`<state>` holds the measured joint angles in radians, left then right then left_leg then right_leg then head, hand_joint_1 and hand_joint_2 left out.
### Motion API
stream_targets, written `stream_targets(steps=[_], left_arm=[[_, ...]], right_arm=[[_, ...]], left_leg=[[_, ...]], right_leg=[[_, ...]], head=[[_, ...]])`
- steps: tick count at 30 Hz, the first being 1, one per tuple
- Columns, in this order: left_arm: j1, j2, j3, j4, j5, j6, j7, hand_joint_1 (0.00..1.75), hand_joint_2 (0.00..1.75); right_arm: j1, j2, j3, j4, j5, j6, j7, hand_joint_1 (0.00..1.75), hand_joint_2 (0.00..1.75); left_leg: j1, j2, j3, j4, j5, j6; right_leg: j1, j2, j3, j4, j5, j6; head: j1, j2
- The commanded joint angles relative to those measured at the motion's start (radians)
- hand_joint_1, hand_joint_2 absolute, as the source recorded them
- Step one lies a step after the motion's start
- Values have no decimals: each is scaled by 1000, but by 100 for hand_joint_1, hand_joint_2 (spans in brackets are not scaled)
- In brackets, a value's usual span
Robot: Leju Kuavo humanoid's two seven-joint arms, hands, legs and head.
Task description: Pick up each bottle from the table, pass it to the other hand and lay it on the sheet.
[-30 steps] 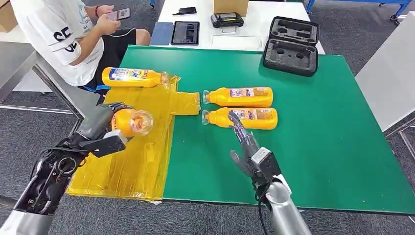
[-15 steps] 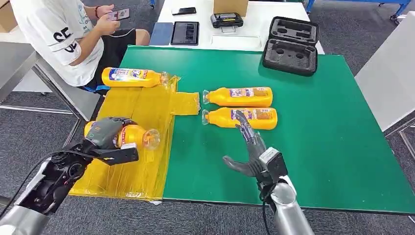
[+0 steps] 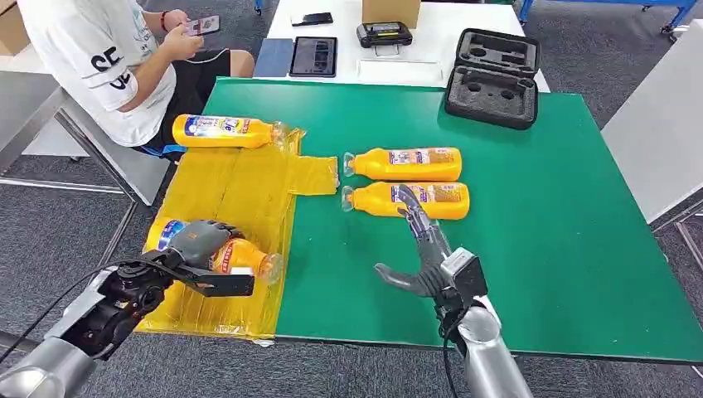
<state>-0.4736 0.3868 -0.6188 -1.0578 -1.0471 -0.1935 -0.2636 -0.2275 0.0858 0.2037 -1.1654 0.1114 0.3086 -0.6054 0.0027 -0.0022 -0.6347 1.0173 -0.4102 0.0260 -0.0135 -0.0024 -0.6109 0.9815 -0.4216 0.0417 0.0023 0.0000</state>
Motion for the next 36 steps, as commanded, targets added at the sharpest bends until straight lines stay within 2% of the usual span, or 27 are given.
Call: stream_targets(steps=[1,4,5,15,17,18,20,21,22,23,25,36], left_arm=[[-43,-7,-121,189,-6,-8,3,175,175],[-44,-14,-139,195,-60,18,62,175,175],[-43,-18,-139,195,-60,19,63,175,175],[-36,-13,-119,205,-54,-19,35,171,175],[-39,-3,-118,203,-30,-45,9,148,175],[-43,6,-121,203,-22,-59,-3,131,175],[-56,7,-128,214,-16,-71,-20,54,175],[-65,5,-133,220,-16,-83,-27,35,175],[-73,2,-134,223,-16,-87,-30,26,175],[-96,-11,-145,253,-12,-103,-45,10,175],[-125,-20,-163,285,5,-120,-83,0,175],[-162,-12,-186,299,39,-139,-117,0,175]], right_arm=[[-28,6,30,101,10,-10,-9,0,175],[-31,7,31,110,11,-9,-10,0,175],[-32,8,31,111,11,-10,-10,0,175],[-55,14,35,154,9,-6,-19,0,175],[-62,15,36,160,6,-4,-21,0,175],[-63,16,36,163,5,-5,-20,0,175],[-66,15,38,172,5,-9,-19,0,175],[-72,13,40,177,4,-7,-18,0,175],[-78,13,40,181,3,-6,-17,0,175],[-97,14,44,210,1,-8,-17,0,175],[-109,13,49,227,-5,-13,-24,0,175],[-39,5,45,146,-4,-26,-20,0,175]], left_leg=[[0,2,8,-2,-1,-1],[1,2,11,-3,-2,-2],[0,1,6,-2,-1,-1],[1,3,14,-2,-1,-2],[0,2,12,-2,0,-1],[0,3,13,-2,-1,-2],[1,4,15,-3,-1,-3],[1,4,15,-3,-1,-2],[0,2,14,-2,-1,-2],[1,3,16,-2,-1,-2],[1,2,15,-2,-1,-2],[1,0,15,-2,-1,-2]], right_leg=[[0,2,7,-2,-1,-2],[1,2,10,-3,-2,-3],[0,1,5,-1,0,-1],[1,3,13,-2,0,-3],[0,2,11,-1,0,-2],[0,3,12,-1,0,-2],[1,4,14,-2,0,-4],[1,5,14,-2,0,-3],[0,3,13,-1,0,-2],[1,3,15,-1,0,-3],[1,2,15,-1,0,-3],[1,0,15,-1,-1,-2]], head=[[0,0],[0,0],[0,0],[0,0],[0,0],[0,0],[0,0],[0,0],[0,0],[0,0],[0,0],[0,0]])
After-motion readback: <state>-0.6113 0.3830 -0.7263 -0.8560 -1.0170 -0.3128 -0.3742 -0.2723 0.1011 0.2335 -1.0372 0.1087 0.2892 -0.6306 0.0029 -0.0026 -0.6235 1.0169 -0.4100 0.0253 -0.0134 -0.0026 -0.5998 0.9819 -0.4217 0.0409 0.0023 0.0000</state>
